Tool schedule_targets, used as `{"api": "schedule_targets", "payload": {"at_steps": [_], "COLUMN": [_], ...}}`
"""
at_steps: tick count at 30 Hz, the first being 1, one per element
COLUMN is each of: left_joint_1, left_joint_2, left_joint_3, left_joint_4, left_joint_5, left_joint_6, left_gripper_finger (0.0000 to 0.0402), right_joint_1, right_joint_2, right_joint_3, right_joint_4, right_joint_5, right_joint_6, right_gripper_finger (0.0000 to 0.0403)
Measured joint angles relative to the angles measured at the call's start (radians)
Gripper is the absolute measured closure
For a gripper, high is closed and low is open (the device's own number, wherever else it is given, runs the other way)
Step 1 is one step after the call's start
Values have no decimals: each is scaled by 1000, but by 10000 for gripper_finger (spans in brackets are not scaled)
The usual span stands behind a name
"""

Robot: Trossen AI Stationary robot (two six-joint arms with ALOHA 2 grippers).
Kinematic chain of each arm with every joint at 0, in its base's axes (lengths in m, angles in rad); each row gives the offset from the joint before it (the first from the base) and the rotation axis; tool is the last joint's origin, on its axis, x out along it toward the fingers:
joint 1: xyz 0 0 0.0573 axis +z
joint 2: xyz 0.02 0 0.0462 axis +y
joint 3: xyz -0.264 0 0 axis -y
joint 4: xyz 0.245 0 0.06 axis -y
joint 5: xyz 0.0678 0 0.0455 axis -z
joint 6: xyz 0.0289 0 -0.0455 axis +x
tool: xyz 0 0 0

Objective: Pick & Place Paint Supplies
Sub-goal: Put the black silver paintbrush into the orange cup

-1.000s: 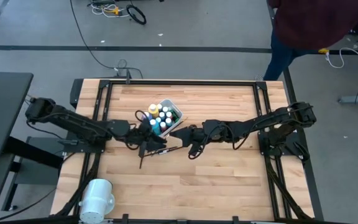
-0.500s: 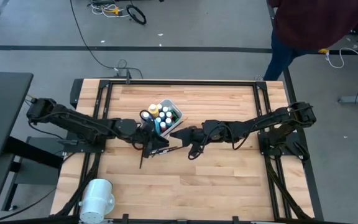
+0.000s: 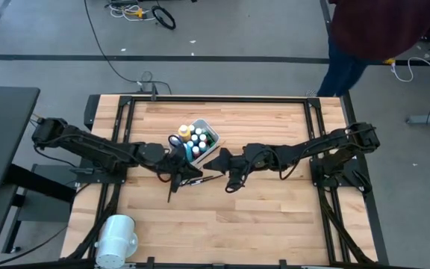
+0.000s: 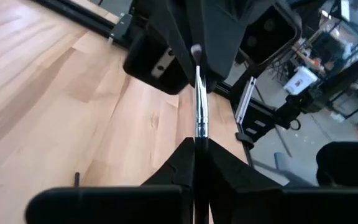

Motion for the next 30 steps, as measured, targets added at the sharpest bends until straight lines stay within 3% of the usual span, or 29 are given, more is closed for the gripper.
{"api": "schedule_targets", "payload": {"at_steps": [7, 13, 17, 24, 30], "left_joint_1": [-15, -49, -127, -309, -402], "left_joint_2": [-58, -207, -315, -393, -393], "left_joint_3": [0, 0, -1, -35, -162], "left_joint_4": [-43, -229, -271, -273, -246], "left_joint_5": [-41, -196, -365, -754, -1102], "left_joint_6": [73, 147, 289, 452, 329], "left_gripper_finger": [378, 380, 381, 377, 380], "right_joint_1": [0, 0, -2, 7, 31], "right_joint_2": [-11, -57, -64, -64, -64], "right_joint_3": [-1, -13, -35, -94, -108], "right_joint_4": [65, 65, 56, 41, 36], "right_joint_5": [2, 93, 135, 126, 127], "right_joint_6": [191, 377, 557, 612, 677], "right_gripper_finger": [369, 369, 369, 369, 369]}}
